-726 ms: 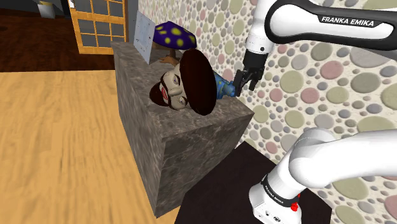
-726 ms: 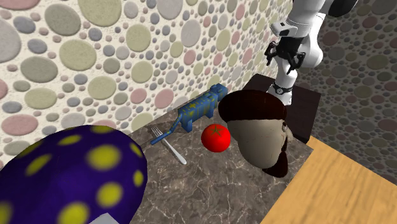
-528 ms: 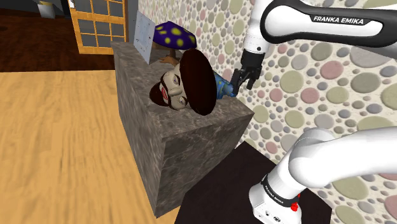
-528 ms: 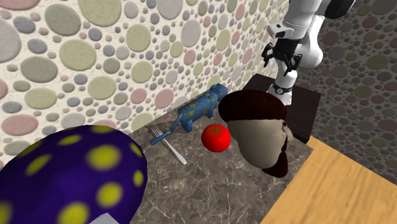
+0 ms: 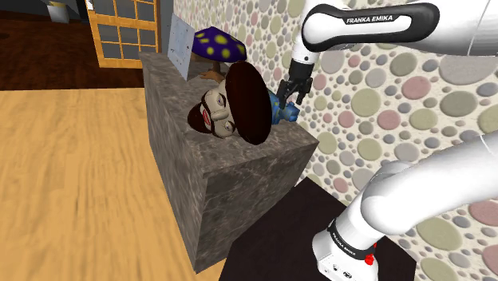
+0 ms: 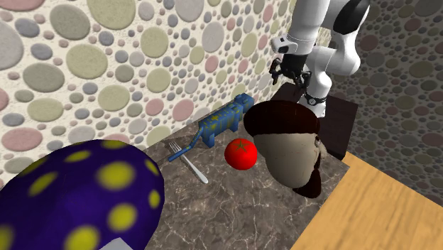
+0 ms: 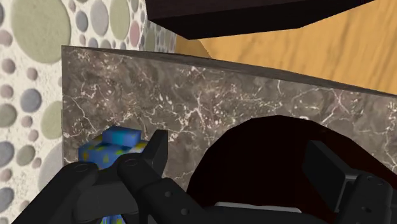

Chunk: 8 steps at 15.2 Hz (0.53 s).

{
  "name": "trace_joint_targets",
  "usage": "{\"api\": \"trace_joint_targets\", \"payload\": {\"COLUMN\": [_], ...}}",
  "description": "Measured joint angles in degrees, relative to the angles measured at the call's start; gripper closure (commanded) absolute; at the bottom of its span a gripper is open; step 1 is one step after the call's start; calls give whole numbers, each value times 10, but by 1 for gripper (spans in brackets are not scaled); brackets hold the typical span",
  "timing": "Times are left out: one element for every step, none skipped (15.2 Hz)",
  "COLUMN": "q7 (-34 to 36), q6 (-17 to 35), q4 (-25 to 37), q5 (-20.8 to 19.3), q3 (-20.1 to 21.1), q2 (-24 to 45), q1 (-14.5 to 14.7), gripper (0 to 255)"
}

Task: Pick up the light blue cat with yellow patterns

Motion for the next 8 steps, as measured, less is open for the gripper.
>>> {"api": "trace_joint_targets", "payload": {"q7": [-6,-15,-17,-23,-32,-39,-47,-53], "q6": [10,17,26,34,43,46,55,61], "q4": [9,21,38,47,63,86,100,116], "q5": [0,1,5,7,10,15,19,25], "q3": [-7,-15,-18,-24,-33,-38,-44,-49], "q2": [17,33,58,73,96,120,142,162], "q1": [-2,-6,-5,-7,-10,-12,-14,-16], "gripper": [0,0,0,0,0,0,0,0]}}
